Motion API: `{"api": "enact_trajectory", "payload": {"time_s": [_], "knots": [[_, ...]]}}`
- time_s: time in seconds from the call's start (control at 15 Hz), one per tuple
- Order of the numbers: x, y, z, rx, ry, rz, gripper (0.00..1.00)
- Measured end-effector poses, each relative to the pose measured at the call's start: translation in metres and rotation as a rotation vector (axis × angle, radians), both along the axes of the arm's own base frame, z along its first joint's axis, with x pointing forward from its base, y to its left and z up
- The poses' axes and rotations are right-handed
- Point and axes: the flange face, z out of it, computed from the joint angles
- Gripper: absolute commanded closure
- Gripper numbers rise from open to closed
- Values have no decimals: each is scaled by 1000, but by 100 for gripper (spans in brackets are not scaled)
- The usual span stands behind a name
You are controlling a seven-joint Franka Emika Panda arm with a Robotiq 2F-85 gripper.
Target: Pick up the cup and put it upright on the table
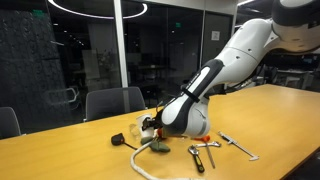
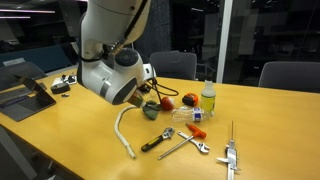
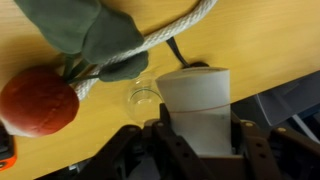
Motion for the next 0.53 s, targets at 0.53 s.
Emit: {"api": "enact_trajectory", "payload": {"time_s": [0.53], "knots": [[-30,-66,-46,-98,-179,-387,74]]}}
